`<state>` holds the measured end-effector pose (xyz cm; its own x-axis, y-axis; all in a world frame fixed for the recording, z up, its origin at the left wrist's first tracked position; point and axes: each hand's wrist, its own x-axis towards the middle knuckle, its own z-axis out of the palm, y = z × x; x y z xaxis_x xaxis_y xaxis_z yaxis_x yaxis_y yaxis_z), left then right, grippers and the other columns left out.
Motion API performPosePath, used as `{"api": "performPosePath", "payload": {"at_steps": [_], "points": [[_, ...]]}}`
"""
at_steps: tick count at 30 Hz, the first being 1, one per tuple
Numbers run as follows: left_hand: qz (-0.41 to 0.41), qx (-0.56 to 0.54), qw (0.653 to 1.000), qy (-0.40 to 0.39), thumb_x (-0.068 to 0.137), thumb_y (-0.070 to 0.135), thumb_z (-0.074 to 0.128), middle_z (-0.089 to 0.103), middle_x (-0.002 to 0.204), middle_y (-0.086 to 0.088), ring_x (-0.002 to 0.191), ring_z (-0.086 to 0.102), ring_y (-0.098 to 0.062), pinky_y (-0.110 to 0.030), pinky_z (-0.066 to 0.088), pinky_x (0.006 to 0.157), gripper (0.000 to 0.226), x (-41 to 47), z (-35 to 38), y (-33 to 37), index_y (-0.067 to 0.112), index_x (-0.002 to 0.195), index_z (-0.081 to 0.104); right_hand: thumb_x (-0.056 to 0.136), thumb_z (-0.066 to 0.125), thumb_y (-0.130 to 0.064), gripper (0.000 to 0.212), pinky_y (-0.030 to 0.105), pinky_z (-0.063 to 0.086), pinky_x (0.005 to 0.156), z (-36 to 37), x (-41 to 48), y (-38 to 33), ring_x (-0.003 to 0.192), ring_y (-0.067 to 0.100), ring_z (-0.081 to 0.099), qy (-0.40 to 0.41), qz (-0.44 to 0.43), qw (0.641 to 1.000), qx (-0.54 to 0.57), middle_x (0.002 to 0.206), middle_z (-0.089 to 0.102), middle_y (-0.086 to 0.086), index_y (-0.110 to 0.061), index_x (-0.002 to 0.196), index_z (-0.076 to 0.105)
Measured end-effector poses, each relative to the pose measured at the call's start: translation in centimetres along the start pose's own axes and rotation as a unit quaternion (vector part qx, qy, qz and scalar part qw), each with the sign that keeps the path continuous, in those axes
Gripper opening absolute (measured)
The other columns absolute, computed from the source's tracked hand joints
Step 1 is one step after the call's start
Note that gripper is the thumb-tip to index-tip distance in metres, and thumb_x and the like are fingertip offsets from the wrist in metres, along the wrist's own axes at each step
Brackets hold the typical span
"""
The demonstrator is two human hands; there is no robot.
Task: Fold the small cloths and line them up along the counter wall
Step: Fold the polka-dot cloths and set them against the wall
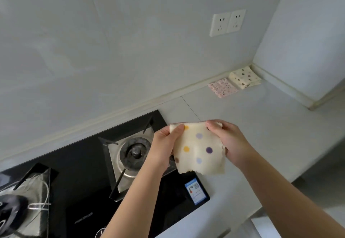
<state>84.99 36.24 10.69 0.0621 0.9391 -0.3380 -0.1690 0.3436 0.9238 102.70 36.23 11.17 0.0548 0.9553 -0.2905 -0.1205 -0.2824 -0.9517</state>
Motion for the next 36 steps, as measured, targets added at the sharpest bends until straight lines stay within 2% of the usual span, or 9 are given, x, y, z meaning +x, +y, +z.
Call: {"api": "performPosePath", "payload": {"at_steps": [2, 5, 10, 14, 17, 20, 25, 31, 36], "points": [[-0.026, -0.010, 0.999, 0.026, 0.092, 0.024, 0.060, 0.070, 0.081, -0.008, 0.069, 0.063, -0.021, -0.027, 0.049, 0.055, 0.015, 2.0, 1.7, -0.4, 0.016, 0.087, 0.071, 0.092, 0.060, -0.020, 0.020, 0.039, 0.053, 0.083, -2.0, 1.9, 0.2, 0.090, 0.026, 0.069, -0.047, 0.059, 0.997, 0.018, 0.101, 0.072, 0.014, -0.007, 0.103, 0.069], [-0.059, -0.022, 0.996, 0.065, 0.090, 0.029, 0.064, 0.069, 0.082, -0.006, 0.070, 0.063, -0.022, -0.027, 0.048, 0.053, 0.015, 5.6, 4.3, -0.6, 0.016, 0.085, 0.069, 0.086, 0.061, -0.023, 0.032, 0.041, 0.054, 0.081, -5.2, 5.1, 0.5, 0.095, 0.030, 0.068, -0.095, 0.107, 0.990, 0.015, 0.107, 0.070, 0.017, -0.004, 0.112, 0.066], [-0.104, -0.081, 0.990, 0.050, 0.093, 0.030, 0.058, 0.069, 0.088, -0.005, 0.076, 0.064, -0.022, -0.031, 0.050, 0.065, 0.021, 12.0, 10.7, -2.3, 0.011, 0.101, 0.066, 0.095, 0.054, -0.019, 0.021, 0.037, 0.056, 0.074, -11.7, 12.7, 0.1, 0.091, 0.025, 0.070, -0.047, 0.103, 0.993, 0.026, 0.102, 0.072, 0.011, -0.008, 0.109, 0.065], [-0.100, 0.067, 0.983, 0.140, 0.097, 0.024, 0.048, 0.056, 0.076, -0.002, 0.067, 0.052, -0.021, -0.035, 0.052, 0.062, 0.022, 18.3, 17.9, -5.8, 0.011, 0.081, 0.056, 0.096, 0.052, -0.026, 0.019, 0.038, 0.054, 0.080, -16.8, 20.8, 0.5, 0.087, 0.027, 0.068, 0.030, 0.088, 0.991, -0.092, 0.093, 0.071, 0.008, -0.013, 0.092, 0.065], [-0.064, 0.192, 0.956, 0.214, 0.100, 0.035, 0.035, 0.054, 0.075, 0.003, 0.068, 0.056, -0.020, -0.031, 0.050, 0.055, 0.029, 23.2, 23.6, -7.1, 0.013, 0.089, 0.050, 0.098, 0.046, -0.025, 0.031, 0.017, 0.040, 0.058, -20.2, 25.6, 1.0, 0.065, 0.008, 0.058, 0.081, -0.009, 0.964, -0.252, 0.069, 0.058, 0.000, -0.012, 0.070, 0.049], [-0.026, 0.277, 0.933, 0.229, 0.101, 0.038, 0.029, 0.055, 0.079, -0.001, 0.073, 0.056, -0.024, -0.034, 0.047, 0.063, 0.034, 28.1, 28.2, -7.3, 0.011, 0.092, 0.048, 0.100, 0.043, -0.026, 0.035, 0.016, 0.037, 0.052, -23.8, 29.9, 0.7, 0.063, -0.003, 0.058, 0.112, -0.076, 0.941, -0.309, 0.063, 0.053, -0.010, -0.025, 0.065, 0.038], [0.005, 0.315, 0.924, 0.217, 0.102, 0.034, 0.029, 0.051, 0.085, 0.000, 0.078, 0.049, -0.023, -0.030, 0.035, 0.066, 0.027, 36.0, 34.4, -6.9, 0.013, 0.093, 0.044, 0.100, 0.044, -0.030, 0.031, 0.029, 0.038, 0.058, -30.2, 38.9, -1.0, 0.067, 0.016, 0.061, 0.147, -0.125, 0.903, -0.385, 0.062, 0.055, -0.007, -0.018, 0.071, 0.042], [0.046, 0.307, 0.925, 0.221, 0.101, 0.036, 0.031, 0.055, 0.081, 0.001, 0.079, 0.056, -0.025, -0.036, 0.048, 0.068, 0.029, 44.1, 39.2, -5.5, 0.013, 0.096, 0.049, 0.099, 0.044, -0.029, 0.031, 0.030, 0.038, 0.053, -34.8, 48.1, -2.4, 0.068, 0.022, 0.064, 0.168, -0.160, 0.885, -0.405, 0.060, 0.058, -0.006, -0.012, 0.074, 0.044], [0.009, 0.314, 0.924, 0.220, 0.102, 0.035, 0.031, 0.053, 0.084, 0.000, 0.081, 0.055, -0.024, -0.033, 0.044, 0.067, 0.029, 48.8, 39.7, -6.1, 0.012, 0.092, 0.046, 0.100, 0.042, -0.032, 0.029, 0.035, 0.039, 0.058, -35.5, 53.0, -2.1, 0.075, 0.035, 0.059, 0.154, -0.172, 0.856, -0.463, 0.072, 0.063, 0.013, -0.011, 0.081, 0.048]]}}
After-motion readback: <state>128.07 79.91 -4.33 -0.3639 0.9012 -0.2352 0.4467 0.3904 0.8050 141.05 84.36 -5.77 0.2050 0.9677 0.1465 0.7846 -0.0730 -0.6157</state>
